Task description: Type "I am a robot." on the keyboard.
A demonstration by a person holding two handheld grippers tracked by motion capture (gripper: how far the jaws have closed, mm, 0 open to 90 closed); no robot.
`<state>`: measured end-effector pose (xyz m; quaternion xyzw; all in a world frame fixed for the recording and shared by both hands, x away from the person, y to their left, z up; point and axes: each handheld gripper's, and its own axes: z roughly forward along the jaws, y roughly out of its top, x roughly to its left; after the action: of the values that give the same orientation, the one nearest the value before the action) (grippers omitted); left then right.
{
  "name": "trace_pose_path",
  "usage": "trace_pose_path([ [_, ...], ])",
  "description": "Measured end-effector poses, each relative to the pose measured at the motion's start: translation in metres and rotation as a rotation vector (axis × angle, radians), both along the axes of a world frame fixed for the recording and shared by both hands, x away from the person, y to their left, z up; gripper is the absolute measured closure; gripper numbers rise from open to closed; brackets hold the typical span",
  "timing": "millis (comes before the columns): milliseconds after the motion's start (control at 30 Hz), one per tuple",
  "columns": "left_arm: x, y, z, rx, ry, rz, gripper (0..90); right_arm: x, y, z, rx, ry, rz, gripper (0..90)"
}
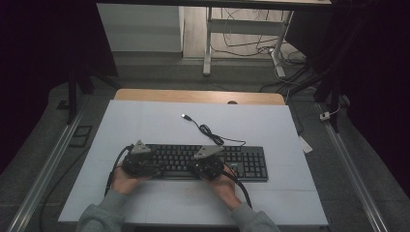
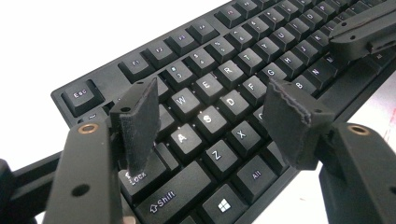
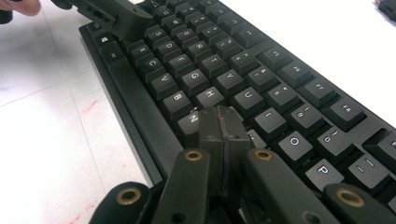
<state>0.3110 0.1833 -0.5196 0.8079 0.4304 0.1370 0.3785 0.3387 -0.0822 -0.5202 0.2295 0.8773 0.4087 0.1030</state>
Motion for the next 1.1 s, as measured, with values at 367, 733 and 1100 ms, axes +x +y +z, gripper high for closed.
trace_pose_path([
  [367, 0.0, 0.0, 0.0, 0.005, 0.003, -0.003, 36.1, 0.0, 0.003, -0.002, -0.03, -0.003, -0.005, 89.8],
  [733, -0.001, 0.002, 0.001, 0.002, -0.001, 0.006, 35.9, -0.002, -0.005, 0.014, 0.05, -0.038, -0.017, 89.8],
  [1100, -0.001, 0.002, 0.001, 0.007, -0.003, 0.007, 35.6, 0.002, -0.027, 0.021, 0.105, -0.015, -0.051, 89.0],
])
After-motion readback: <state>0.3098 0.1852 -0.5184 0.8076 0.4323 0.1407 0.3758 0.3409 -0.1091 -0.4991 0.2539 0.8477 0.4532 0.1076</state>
